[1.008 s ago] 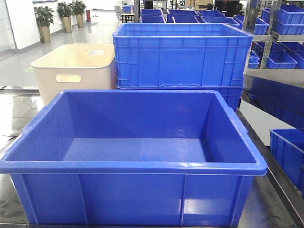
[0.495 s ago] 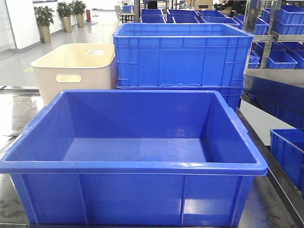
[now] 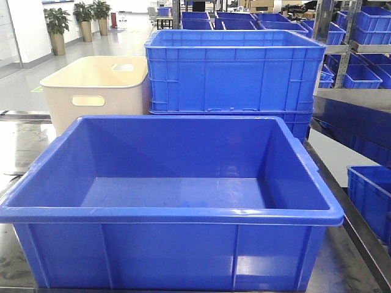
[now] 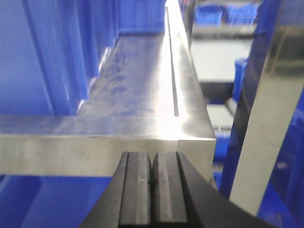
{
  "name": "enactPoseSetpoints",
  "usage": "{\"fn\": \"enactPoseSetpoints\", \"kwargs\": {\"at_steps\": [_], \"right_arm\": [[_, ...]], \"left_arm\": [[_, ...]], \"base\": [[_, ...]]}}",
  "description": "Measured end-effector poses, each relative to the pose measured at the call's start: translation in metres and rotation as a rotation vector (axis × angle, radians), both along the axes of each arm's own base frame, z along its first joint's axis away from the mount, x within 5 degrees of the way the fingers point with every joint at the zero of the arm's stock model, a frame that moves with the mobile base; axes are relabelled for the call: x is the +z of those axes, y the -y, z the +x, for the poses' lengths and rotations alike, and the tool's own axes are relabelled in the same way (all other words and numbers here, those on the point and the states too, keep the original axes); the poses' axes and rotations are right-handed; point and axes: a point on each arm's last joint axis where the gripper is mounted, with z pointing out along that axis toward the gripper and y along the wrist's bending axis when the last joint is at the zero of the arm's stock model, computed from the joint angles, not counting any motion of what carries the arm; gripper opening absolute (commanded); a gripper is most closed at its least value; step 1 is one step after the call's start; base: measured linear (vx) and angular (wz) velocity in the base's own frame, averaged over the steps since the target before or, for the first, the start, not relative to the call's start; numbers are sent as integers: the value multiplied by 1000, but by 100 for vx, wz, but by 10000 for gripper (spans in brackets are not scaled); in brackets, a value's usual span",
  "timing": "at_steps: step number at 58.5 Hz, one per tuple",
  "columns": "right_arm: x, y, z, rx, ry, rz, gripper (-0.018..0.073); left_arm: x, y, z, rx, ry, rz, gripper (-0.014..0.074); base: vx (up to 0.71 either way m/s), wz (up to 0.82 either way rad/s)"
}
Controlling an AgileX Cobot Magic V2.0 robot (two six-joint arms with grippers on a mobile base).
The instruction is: Pick red and yellow blocks into blue bin
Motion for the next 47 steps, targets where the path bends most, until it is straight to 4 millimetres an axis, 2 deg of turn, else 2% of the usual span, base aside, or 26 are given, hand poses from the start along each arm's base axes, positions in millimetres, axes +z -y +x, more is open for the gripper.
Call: {"fn": "enactPoseSetpoints", "kwargs": {"at_steps": [8,18,47], "right_arm": [[-15,-1,0,7,77,6,-11],[-9,-2,0,16,156,15,-11],[-7,-3,0,28,183,37,-11]], "left_arm": [[0,0,0,0,1,0,2],[0,0,0,0,2,0,2],[0,0,0,0,3,0,2]], "base": [[0,0],[0,0],[0,0]]}}
